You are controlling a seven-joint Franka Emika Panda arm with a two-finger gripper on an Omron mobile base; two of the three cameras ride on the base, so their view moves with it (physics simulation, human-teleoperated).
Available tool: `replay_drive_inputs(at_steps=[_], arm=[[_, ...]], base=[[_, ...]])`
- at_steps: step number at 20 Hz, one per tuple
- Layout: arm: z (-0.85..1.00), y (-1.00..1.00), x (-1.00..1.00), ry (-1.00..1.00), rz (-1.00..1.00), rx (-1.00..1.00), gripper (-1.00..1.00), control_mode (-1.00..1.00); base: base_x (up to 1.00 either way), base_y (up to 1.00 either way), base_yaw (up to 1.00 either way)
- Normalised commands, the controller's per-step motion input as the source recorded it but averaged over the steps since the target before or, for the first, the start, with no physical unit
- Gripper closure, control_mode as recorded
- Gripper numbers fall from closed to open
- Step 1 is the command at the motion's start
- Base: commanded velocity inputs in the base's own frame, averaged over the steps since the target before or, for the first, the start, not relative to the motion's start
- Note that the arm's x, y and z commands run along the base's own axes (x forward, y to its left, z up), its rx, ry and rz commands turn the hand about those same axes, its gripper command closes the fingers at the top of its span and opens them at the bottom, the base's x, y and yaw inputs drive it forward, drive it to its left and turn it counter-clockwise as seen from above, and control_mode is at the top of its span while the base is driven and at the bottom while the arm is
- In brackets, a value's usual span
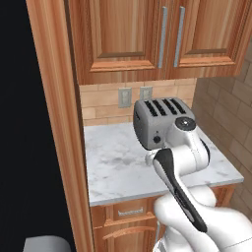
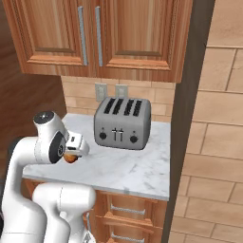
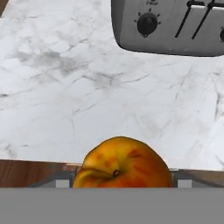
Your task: Place the peach in the correct fridge rack based on whether it is a fruit or vegetable. Finally, close the fridge door.
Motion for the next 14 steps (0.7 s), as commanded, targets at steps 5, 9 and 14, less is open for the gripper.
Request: replay_drive_inputs(at_steps=[5,9,14], arm=[[0.00,0.00,0.00,0.00,0.00,0.00,1.00,1.00],[0.00,0.00,0.00,0.00,0.00,0.00,1.00,1.00],[0.00,0.00,0.00,0.00,0.00,0.00,1.00,1.00]], base=[[-1.00,-0.10,0.00],[-1.00,0.00,0.00],[-1.00,0.00,0.00]])
